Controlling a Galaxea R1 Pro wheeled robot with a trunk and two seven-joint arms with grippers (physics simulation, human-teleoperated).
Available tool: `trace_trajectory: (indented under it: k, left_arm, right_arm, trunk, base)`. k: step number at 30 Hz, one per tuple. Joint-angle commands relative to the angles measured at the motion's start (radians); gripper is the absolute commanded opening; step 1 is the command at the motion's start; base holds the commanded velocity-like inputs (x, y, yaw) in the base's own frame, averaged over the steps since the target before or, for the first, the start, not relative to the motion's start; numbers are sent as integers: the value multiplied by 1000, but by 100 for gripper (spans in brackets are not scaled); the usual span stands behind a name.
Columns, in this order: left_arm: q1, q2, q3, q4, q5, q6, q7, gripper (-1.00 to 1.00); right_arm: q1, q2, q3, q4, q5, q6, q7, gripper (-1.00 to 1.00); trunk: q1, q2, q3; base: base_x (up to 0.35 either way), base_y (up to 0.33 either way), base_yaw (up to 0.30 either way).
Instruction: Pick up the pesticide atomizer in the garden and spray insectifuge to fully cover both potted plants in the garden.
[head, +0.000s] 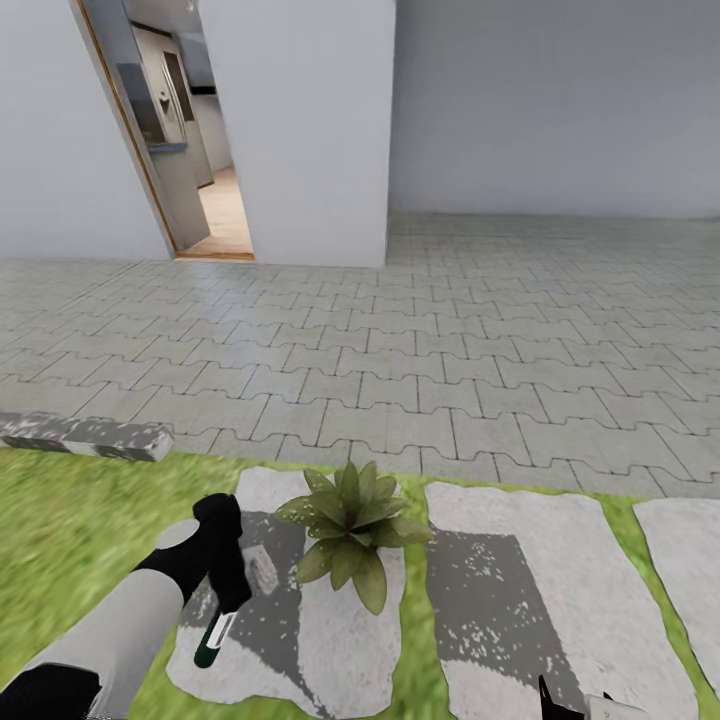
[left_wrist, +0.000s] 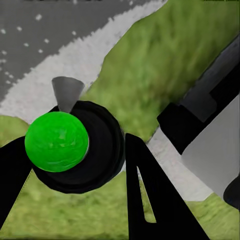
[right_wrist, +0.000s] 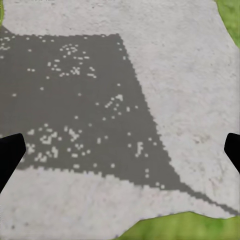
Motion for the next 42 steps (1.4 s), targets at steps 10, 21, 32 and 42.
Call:
trace_trajectory:
  k: [10, 21, 32, 42]
  left_arm:
    - [-78, -17, -5, -4, -3, 13, -9, -100]
    - [-99, -16, -7, -8, -3, 11, -9, -100]
    - [-105, 1, -13, -84, -9, 4, -123, -100]
    - [-64, 3, -12, -76, -11, 0, -91, -100]
  right_arm:
    - [-1, 0, -9, -1, 4, -3, 8, 100]
    - [-1, 1, -9, -2, 4, -3, 8, 100]
    - [-1, 0, -9, -1, 6, -1, 8, 100]
    - [-1, 0, -9, -1, 5, -3, 8, 100]
  trunk:
    - [0, 0, -1]
    - [0, 0, -1]
    - [0, 0, -1]
    - [0, 0, -1]
  base:
    - [19, 6, 0]
    - [177, 131, -131]
    - [3, 3, -54]
    - [0, 0, -74]
